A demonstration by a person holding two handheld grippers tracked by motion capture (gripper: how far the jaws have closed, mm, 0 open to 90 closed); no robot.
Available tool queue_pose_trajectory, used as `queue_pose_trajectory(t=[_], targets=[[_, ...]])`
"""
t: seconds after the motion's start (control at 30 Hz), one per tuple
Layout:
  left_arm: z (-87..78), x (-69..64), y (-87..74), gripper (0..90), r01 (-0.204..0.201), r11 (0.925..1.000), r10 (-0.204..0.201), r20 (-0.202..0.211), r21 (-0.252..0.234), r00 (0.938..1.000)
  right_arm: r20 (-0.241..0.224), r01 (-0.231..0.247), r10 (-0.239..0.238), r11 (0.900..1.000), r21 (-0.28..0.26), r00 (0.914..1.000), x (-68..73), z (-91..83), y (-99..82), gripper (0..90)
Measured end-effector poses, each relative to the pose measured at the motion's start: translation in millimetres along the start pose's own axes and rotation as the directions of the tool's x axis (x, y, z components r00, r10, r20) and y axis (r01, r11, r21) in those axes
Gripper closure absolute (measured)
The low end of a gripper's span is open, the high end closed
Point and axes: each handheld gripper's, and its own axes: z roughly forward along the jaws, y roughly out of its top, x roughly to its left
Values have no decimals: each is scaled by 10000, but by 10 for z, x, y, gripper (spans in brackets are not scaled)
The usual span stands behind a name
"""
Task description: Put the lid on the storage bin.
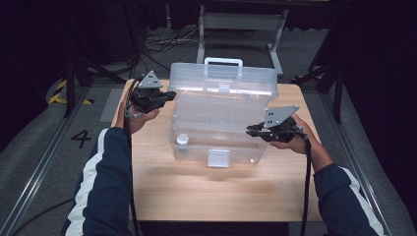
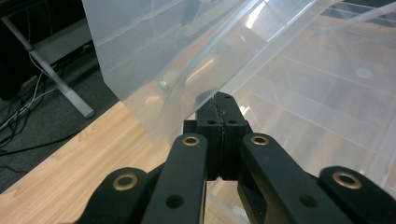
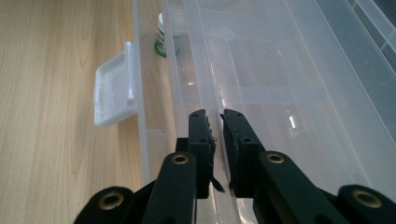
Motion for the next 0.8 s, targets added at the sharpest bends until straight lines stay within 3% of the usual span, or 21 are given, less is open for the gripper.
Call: queue_pose_trajectory(t=[0.43,0.8], targets=[[-4,-59,-67,899,-108,9999,107,38,101,9999,49,-62,60,9995,320,10000,28,-43,-21,818],[-32,-116,-105,899,-546,9974,539,147,476,9984,288,-182,169,9988,449,9994,45,-140,-52,820]])
